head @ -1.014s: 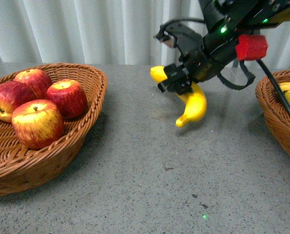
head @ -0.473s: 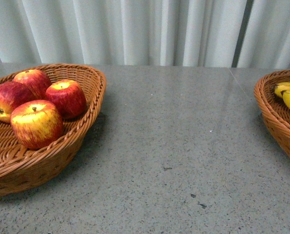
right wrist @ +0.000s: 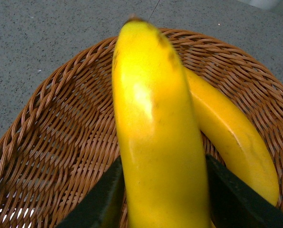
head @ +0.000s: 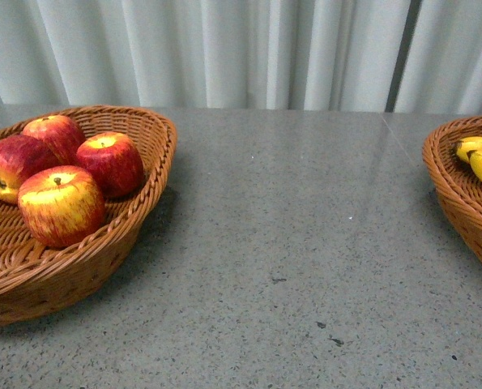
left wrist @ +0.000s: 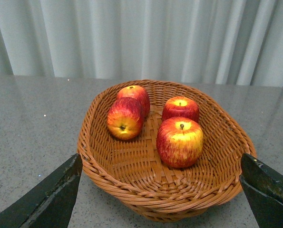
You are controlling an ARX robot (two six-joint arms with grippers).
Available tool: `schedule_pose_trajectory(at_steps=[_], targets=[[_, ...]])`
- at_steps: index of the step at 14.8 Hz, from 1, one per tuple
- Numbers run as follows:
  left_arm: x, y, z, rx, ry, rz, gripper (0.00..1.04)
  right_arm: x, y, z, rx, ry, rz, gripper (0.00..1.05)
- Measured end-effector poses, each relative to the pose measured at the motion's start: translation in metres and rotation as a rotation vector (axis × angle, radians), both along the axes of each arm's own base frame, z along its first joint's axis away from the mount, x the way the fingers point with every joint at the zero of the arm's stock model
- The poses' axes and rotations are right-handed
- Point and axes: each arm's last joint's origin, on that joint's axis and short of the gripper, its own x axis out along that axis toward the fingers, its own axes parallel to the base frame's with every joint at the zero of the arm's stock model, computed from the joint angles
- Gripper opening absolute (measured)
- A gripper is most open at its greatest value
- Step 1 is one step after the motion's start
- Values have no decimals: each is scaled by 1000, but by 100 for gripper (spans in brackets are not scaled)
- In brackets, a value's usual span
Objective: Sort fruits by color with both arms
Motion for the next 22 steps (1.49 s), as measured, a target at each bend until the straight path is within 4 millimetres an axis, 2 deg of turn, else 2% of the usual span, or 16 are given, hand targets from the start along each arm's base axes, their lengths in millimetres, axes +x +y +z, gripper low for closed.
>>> schedule_pose_trajectory(at_steps=[2,5,7,9,11,13,15,16,17,19,22], targets=[[0,0,0,0,0,0,98,-2,2,3,6,-31,9,67],[0,0,0,0,0,0,98,-14,13,39,75,-164,38,100],[0,0,0,0,0,0,98,-29,23,72,158,-353,85,98],[0,0,0,0,0,1,98,-59,28,96,279,-477,82,98],[0,0,0,0,0,0,98,-93,36,92,385,-491,79,98],[0,0,0,0,0,0,98,-136,52,61,283,-532,-131,75],[0,0,0,0,0,0,98,-177,45,26,224,-545,-280,51],[0,0,0,0,0,0,98,-194,45,9,221,-560,-275,38],[0,0,0,0,0,0,98,-201,45,-3,220,-578,-272,27],[0,0,0,0,0,0,98,-206,45,-15,221,-593,-269,1],[0,0,0,0,0,0,98,-209,45,-29,218,-589,-270,2]])
